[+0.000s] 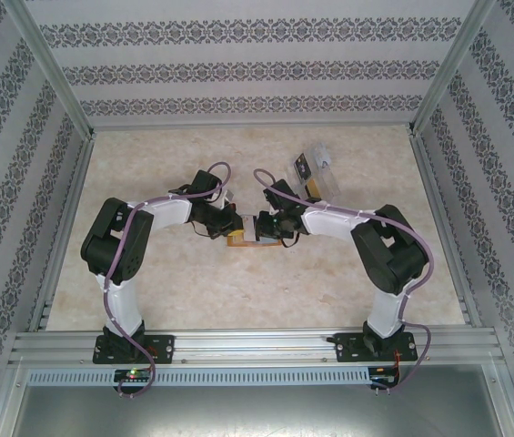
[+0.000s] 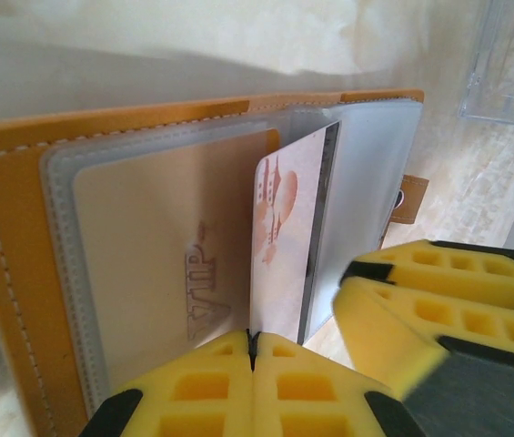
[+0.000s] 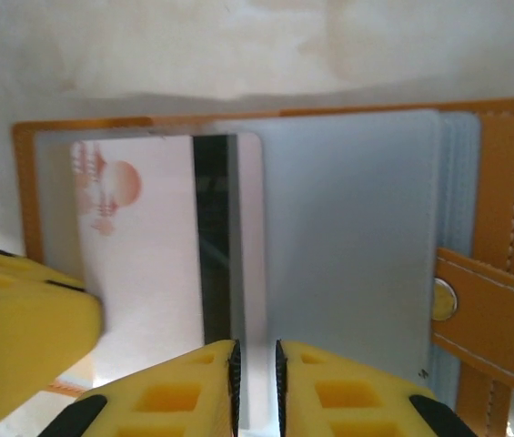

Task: Take the credit cards out of the card holder

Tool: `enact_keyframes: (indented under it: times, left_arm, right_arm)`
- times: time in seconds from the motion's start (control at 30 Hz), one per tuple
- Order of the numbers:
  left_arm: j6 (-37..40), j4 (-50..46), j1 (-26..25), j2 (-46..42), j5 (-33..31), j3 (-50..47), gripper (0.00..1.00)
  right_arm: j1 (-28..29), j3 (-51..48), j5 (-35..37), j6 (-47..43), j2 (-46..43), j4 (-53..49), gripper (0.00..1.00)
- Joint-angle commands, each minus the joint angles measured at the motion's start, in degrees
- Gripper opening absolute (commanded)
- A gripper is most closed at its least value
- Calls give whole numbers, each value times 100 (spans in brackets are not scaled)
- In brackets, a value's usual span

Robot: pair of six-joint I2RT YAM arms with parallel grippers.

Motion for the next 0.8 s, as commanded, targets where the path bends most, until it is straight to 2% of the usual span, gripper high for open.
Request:
enact_keyframes:
  times: [0.0, 0.1, 0.27, 0.33, 0.47, 0.53, 0.63, 0.77]
  left_arm:
    - [-31, 77, 47, 29, 124, -68, 0]
    - [-83, 242, 42, 48, 260, -77, 3]
    - [-213, 564, 47, 147, 525, -62, 18]
    - [-277, 676, 49, 214, 616, -57, 20]
    - [-343, 726, 48, 287, 592, -30, 19]
    - [-339, 671, 47, 290, 507, -15, 12]
    - [-185, 316, 55, 175, 235, 50, 4]
    - [115, -222, 128, -291, -288, 36, 2]
  right_arm:
    - [17, 165, -75, 53, 170, -170, 21]
    - [22, 168, -138, 39, 246, -208, 21]
    - [21, 158, -188, 18, 326, -252, 20]
    - [22, 173, -188, 2, 353, -286, 20]
    - [30, 213, -192, -23, 370, -324, 20]
    - [24, 203, -126, -31, 341, -365, 20]
    - [-13, 141, -35, 14, 228, -357, 20]
    - [-85, 58, -1, 88, -4, -367, 20]
